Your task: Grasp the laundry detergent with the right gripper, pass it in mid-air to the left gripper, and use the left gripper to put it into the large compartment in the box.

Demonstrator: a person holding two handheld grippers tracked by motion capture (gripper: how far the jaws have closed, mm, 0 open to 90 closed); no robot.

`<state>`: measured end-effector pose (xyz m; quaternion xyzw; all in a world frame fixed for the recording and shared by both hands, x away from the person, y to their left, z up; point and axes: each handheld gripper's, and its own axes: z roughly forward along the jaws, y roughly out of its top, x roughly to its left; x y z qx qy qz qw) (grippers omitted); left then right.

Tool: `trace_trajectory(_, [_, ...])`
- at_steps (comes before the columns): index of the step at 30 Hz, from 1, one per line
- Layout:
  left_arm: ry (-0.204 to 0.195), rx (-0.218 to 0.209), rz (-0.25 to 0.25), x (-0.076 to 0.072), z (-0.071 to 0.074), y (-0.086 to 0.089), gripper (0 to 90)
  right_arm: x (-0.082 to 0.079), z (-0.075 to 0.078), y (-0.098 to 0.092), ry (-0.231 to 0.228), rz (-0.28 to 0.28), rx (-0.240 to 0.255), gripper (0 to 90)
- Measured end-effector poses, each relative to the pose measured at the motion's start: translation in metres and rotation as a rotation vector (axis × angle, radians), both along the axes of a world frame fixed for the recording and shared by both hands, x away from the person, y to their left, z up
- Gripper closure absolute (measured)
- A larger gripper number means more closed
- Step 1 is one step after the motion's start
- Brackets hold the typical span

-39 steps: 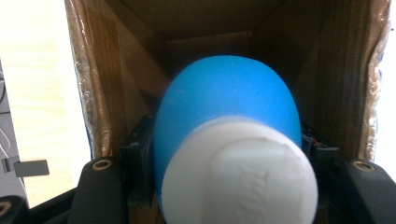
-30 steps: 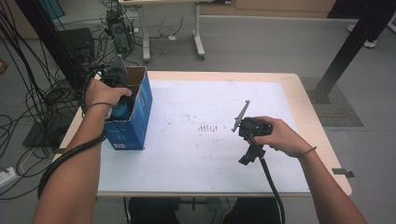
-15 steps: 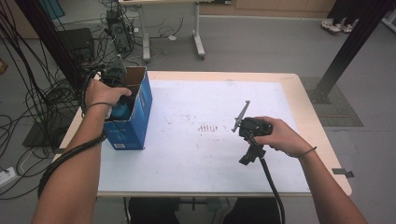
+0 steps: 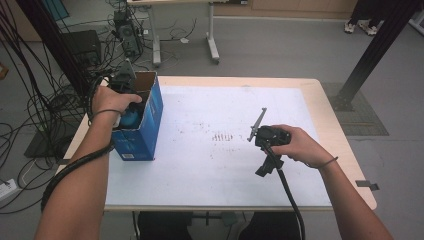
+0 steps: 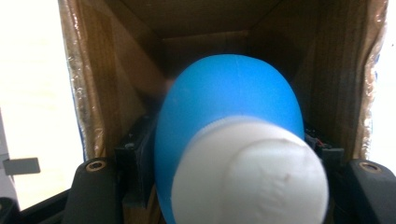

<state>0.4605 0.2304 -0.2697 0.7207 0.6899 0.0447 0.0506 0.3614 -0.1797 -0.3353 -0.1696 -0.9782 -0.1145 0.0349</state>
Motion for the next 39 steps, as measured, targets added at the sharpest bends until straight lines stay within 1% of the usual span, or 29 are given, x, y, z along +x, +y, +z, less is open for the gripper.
trace_trajectory(3, [-0.006,0.002,0.005,0.000,0.003,0.000,35.0,0.000,0.000,-0.001,-0.002,0.000,0.001,6.3])
trace_trajectory(6, [-0.003,-0.001,0.003,0.000,0.007,0.000,34.7,0.000,0.000,0.000,-0.004,0.001,-0.002,6.2])
trace_trajectory(9, [-0.007,-0.002,-0.001,-0.001,0.013,-0.002,34.6,0.000,0.000,0.000,-0.006,0.005,-0.003,6.3])
trace_trajectory(12, [-0.024,-0.001,0.003,-0.002,0.021,-0.002,34.6,0.000,0.001,0.001,-0.007,0.005,-0.003,6.3])
trace_trajectory(15, [-0.026,-0.007,-0.004,-0.003,0.028,-0.003,34.4,0.000,0.001,0.001,-0.009,0.009,-0.001,6.3])
trace_trajectory(18, [-0.024,-0.003,-0.011,-0.004,0.032,-0.004,33.9,-0.001,0.002,0.000,-0.010,0.006,0.000,6.3])
trace_trajectory(23, [-0.046,0.002,-0.015,-0.006,0.043,-0.007,33.5,-0.001,0.003,0.001,-0.010,0.007,0.002,6.3])
trace_trajectory(27, [-0.057,0.011,-0.031,-0.008,0.053,-0.009,32.8,-0.001,0.003,0.000,-0.009,0.005,0.004,6.3])
trace_trajectory(29, [-0.068,0.002,-0.035,-0.010,0.058,-0.010,31.8,-0.002,0.003,0.000,-0.008,0.006,0.006,6.3])
trace_trajectory(33, [-0.074,0.002,-0.051,-0.012,0.066,-0.013,28.9,-0.001,0.005,-0.001,-0.008,0.006,0.010,6.3])
trace_trajectory(35, [-0.086,0.001,-0.055,-0.014,0.071,-0.014,27.8,-0.001,0.005,-0.001,-0.006,0.001,0.010,6.3])
trace_trajectory(37, [-0.085,0.003,-0.064,-0.016,0.074,-0.016,26.3,-0.001,0.005,-0.001,-0.008,0.002,0.008,6.3])
trace_trajectory(39, [-0.083,-0.004,-0.079,-0.018,0.078,-0.019,23.9,-0.001,0.005,-0.001,-0.008,0.003,0.004,6.3])
